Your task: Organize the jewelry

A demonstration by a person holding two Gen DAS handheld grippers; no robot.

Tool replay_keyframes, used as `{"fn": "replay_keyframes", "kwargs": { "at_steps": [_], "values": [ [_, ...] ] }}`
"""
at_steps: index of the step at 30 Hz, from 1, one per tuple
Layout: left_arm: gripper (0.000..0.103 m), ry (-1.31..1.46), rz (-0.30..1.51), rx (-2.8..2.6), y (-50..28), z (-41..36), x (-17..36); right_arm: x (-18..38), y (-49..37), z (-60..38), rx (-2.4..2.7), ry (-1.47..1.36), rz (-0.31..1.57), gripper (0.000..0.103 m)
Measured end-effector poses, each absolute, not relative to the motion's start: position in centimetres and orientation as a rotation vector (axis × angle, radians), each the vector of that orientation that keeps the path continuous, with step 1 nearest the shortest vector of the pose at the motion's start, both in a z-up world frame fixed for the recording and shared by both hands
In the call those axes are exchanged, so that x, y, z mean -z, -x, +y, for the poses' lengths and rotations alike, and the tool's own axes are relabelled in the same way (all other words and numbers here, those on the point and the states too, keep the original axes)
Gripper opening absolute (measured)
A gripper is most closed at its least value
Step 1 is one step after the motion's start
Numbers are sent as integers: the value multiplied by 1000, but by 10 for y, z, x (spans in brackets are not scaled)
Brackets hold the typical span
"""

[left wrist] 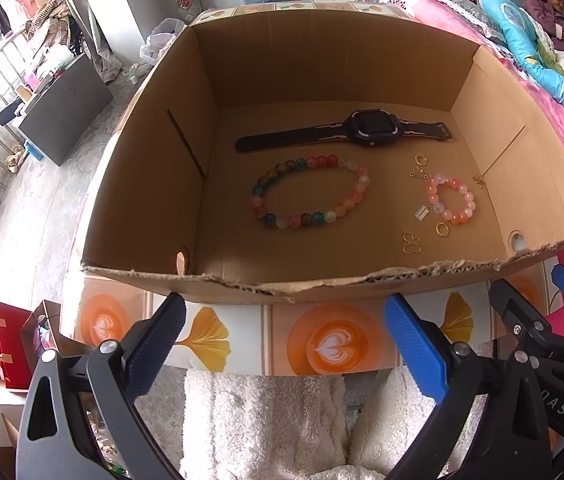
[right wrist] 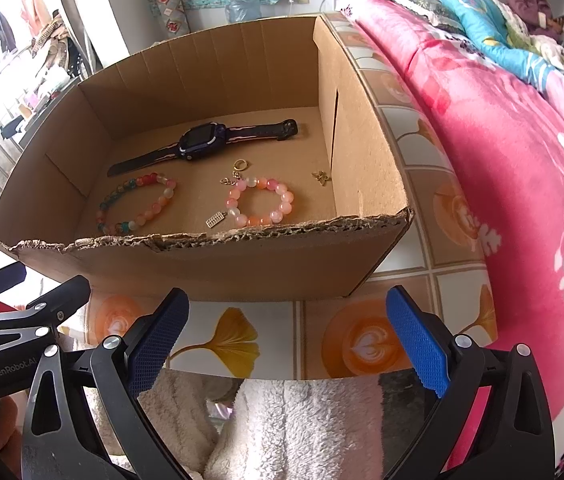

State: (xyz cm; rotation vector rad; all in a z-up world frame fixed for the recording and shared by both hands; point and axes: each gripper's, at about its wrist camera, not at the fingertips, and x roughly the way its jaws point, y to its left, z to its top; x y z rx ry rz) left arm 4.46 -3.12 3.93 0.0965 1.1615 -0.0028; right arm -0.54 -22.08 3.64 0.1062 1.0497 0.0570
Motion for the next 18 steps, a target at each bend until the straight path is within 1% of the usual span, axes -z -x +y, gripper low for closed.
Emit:
{"fn": "replay_keyframes", "kwargs": {
  "at_steps": [18],
  "values": [
    [97, -87, 1163, 1, -47, -31, -41, -40, 2, -221, -54, -105, 1049, 95]
  ]
}}
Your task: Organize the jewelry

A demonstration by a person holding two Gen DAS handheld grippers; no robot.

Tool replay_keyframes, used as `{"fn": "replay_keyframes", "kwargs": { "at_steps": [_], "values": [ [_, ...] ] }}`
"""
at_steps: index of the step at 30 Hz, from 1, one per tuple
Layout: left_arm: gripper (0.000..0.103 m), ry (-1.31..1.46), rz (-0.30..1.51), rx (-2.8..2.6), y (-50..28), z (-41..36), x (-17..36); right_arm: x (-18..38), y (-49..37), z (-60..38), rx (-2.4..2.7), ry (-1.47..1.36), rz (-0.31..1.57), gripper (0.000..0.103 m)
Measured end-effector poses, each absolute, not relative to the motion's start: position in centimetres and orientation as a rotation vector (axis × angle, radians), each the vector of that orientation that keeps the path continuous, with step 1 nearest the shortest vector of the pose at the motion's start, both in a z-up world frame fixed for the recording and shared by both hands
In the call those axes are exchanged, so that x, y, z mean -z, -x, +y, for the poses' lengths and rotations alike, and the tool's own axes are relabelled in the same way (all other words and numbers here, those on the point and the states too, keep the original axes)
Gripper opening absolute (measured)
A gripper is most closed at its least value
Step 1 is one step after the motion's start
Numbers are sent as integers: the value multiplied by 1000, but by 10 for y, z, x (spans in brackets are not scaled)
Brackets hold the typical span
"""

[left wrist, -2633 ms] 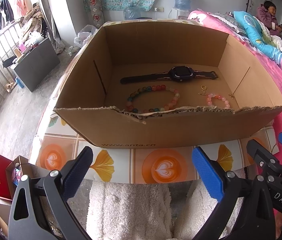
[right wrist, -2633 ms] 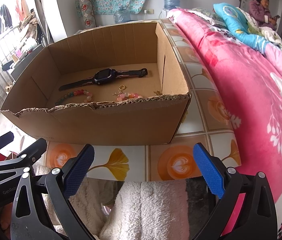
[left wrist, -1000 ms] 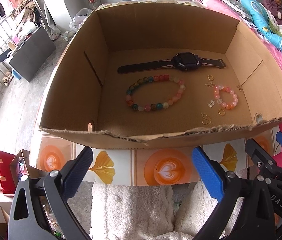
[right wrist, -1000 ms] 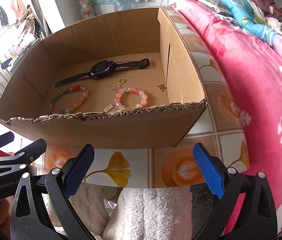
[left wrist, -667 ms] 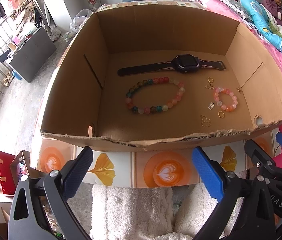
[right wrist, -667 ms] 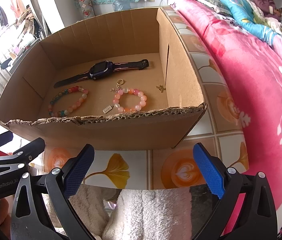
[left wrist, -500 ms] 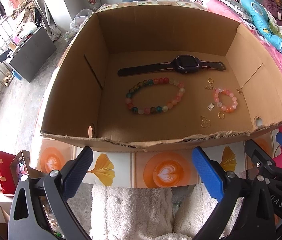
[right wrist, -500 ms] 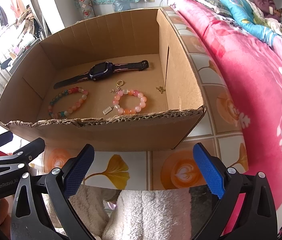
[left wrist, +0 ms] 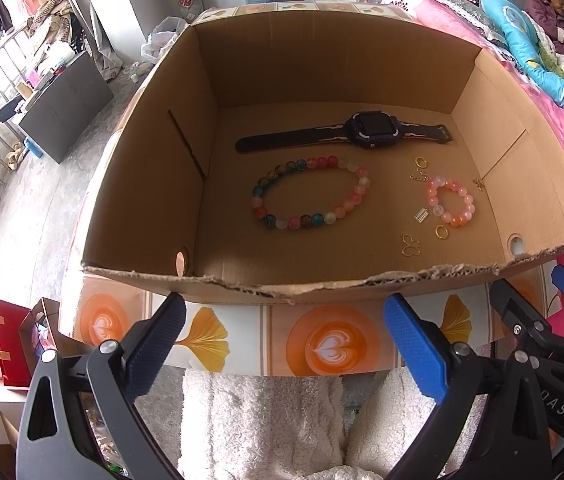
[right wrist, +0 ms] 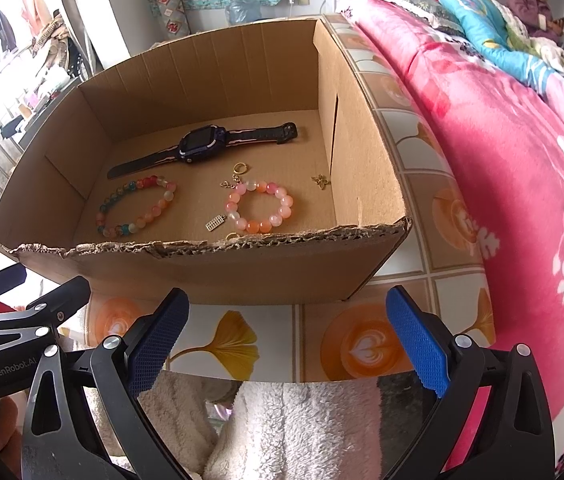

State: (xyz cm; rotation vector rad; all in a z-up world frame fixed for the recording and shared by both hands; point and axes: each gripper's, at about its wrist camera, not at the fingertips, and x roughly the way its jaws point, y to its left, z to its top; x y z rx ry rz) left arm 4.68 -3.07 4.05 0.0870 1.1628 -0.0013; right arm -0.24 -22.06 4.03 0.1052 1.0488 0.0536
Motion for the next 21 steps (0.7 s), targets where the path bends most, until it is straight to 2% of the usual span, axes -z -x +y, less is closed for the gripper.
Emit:
{"fn": "replay_keyframes", "kwargs": {
  "at_steps": [21],
  "values": [
    [97, -86, 1162, 0, -47, -30, -42, -42, 2, -220, -51, -103, 1048, 95]
  ]
}}
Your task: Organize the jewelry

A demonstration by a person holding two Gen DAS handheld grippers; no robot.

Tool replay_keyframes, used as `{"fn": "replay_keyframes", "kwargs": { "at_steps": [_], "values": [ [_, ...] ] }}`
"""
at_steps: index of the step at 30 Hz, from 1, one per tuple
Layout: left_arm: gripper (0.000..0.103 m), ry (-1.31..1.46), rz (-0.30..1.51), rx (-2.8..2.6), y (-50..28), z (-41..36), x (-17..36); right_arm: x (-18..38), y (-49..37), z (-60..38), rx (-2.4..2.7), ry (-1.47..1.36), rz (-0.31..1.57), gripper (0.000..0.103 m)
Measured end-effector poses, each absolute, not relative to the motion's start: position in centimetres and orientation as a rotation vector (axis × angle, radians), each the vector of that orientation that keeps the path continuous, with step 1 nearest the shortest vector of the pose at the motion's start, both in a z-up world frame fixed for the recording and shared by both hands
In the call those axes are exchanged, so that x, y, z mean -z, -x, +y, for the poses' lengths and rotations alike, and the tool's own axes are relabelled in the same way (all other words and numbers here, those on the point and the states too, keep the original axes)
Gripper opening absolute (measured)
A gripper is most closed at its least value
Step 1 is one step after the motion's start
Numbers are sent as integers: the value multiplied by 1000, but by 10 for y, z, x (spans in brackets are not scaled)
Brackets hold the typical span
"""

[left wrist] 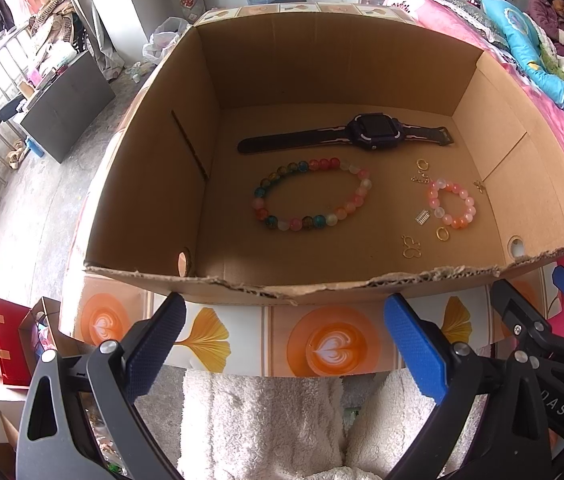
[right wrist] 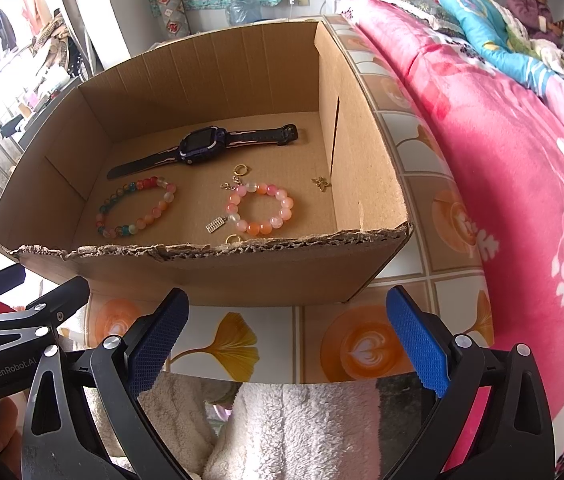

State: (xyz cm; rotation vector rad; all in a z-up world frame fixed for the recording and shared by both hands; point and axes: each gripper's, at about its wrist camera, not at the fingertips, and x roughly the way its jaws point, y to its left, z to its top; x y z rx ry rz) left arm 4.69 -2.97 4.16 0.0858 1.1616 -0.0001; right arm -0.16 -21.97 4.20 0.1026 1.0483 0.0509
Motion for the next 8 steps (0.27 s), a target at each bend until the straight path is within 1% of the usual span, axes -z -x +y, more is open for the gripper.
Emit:
{"fn": "replay_keyframes", "kwargs": {
  "at_steps": [8],
  "values": [
    [97, -86, 1161, 1, -47, -29, -42, -43, 1, -219, -49, -102, 1046, 95]
  ]
}}
